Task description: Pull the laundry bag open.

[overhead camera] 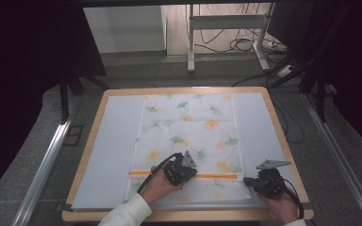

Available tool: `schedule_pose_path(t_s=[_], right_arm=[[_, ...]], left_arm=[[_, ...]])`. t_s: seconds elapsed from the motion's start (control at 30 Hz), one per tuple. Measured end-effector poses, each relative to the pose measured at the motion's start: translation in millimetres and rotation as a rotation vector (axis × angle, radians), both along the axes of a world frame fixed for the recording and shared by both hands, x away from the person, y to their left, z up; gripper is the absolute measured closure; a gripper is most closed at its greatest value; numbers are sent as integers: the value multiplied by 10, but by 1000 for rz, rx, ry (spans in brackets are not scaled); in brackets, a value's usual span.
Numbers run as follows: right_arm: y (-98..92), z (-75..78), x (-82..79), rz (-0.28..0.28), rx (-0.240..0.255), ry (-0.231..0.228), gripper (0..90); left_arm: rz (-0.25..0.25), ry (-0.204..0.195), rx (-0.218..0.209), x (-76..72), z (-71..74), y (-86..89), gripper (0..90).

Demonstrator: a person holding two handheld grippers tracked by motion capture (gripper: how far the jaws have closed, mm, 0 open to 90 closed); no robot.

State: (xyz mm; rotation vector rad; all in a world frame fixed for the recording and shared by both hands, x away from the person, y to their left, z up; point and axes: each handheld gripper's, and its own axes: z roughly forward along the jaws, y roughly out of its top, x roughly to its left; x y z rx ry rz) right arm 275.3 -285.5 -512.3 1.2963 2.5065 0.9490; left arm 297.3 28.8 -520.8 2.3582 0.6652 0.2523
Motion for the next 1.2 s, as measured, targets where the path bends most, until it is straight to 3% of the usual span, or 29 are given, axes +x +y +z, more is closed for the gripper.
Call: schedule_pose_path(t_s=[0.37, 1.2], right_arm=[[-5, 0, 1, 0, 1, 2, 896], [-3, 0, -1, -1, -1, 1, 897]], left_arm=[[19, 1, 6, 7, -1, 49, 900], [90, 8, 24, -54, -2, 436, 900]])
